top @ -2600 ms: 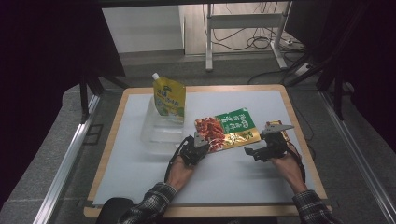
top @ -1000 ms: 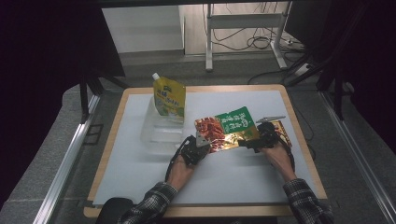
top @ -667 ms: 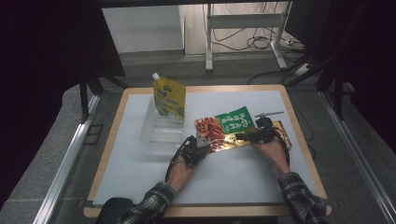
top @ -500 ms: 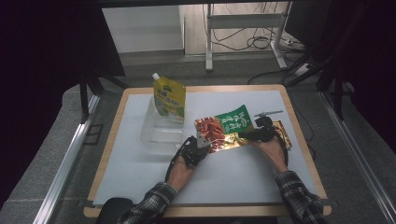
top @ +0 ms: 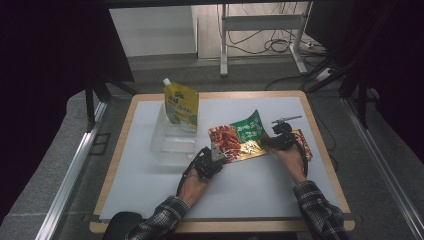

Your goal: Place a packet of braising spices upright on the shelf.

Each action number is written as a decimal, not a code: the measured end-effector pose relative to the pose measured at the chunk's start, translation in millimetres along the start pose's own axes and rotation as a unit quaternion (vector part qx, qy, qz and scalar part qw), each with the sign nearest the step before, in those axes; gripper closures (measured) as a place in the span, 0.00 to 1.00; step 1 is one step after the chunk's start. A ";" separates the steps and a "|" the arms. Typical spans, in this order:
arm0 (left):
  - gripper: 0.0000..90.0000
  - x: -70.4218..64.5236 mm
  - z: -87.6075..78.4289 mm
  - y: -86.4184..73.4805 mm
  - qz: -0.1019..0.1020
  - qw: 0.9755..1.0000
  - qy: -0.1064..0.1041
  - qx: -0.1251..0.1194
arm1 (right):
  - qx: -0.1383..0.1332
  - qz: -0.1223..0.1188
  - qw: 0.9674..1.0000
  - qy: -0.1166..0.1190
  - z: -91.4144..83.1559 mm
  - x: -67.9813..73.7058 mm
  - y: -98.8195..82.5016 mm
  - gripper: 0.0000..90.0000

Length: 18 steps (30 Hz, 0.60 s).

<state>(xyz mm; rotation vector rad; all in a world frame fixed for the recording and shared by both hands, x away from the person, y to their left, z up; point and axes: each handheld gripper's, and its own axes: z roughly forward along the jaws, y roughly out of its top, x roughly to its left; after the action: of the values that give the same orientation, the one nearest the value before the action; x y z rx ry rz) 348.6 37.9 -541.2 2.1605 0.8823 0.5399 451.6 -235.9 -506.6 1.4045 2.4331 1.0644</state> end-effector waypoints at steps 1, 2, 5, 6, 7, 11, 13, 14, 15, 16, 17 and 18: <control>0.91 0.4 -1.1 -0.6 -0.006 1.000 -0.004 -0.002 | 0.000 0.000 1.000 0.000 -1.2 0.7 0.9 0.99; 0.90 1.0 -2.1 -1.1 -0.010 1.000 -0.007 -0.003 | 0.000 0.001 1.000 0.001 -2.4 1.0 1.6 0.99; 0.88 1.7 -5.0 -1.7 -0.017 1.000 -0.012 -0.007 | -0.006 -0.002 1.000 0.003 -5.3 2.2 3.9 0.99; 0.87 2.0 -6.3 -1.7 -0.018 1.000 -0.014 -0.008 | -0.010 -0.005 1.000 0.005 -6.4 2.3 4.4 0.99; 0.86 2.2 -7.7 -1.5 -0.019 1.000 -0.015 -0.010 | -0.013 -0.006 1.000 0.007 -7.6 2.4 4.9 0.99; 0.84 3.2 -15.2 -1.1 -0.023 0.999 -0.018 -0.018 | -0.022 -0.018 1.000 0.011 -12.9 4.8 7.1 0.98; 0.83 3.5 -19.1 -1.6 -0.023 0.999 -0.020 -0.020 | -0.026 -0.027 0.999 0.010 -15.4 6.8 8.7 0.98; 0.83 3.7 -21.0 -2.1 -0.024 0.999 -0.021 -0.022 | -0.028 -0.031 0.999 0.011 -16.7 8.0 9.5 0.98; 0.82 3.7 -23.0 -2.7 -0.025 0.999 -0.024 -0.024 | -0.030 -0.034 0.999 0.010 -18.1 9.0 10.4 0.98; 0.82 3.6 -25.0 -3.3 -0.025 0.999 -0.025 -0.025 | -0.031 -0.036 0.999 0.011 -19.4 9.9 11.3 0.98; 0.81 3.7 -27.2 -3.9 -0.024 0.999 -0.027 -0.023 | -0.033 -0.037 0.999 0.012 -20.6 11.1 12.2 0.98; 0.80 3.4 -29.3 -4.5 -0.024 0.999 -0.030 -0.024 | -0.033 -0.039 0.999 0.011 -21.8 12.3 13.3 0.98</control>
<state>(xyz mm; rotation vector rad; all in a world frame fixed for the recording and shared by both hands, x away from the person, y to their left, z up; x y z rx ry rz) 331.3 56.4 -525.3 2.0963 0.8787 0.4644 444.5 -232.9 -479.4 1.2727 2.4222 1.1382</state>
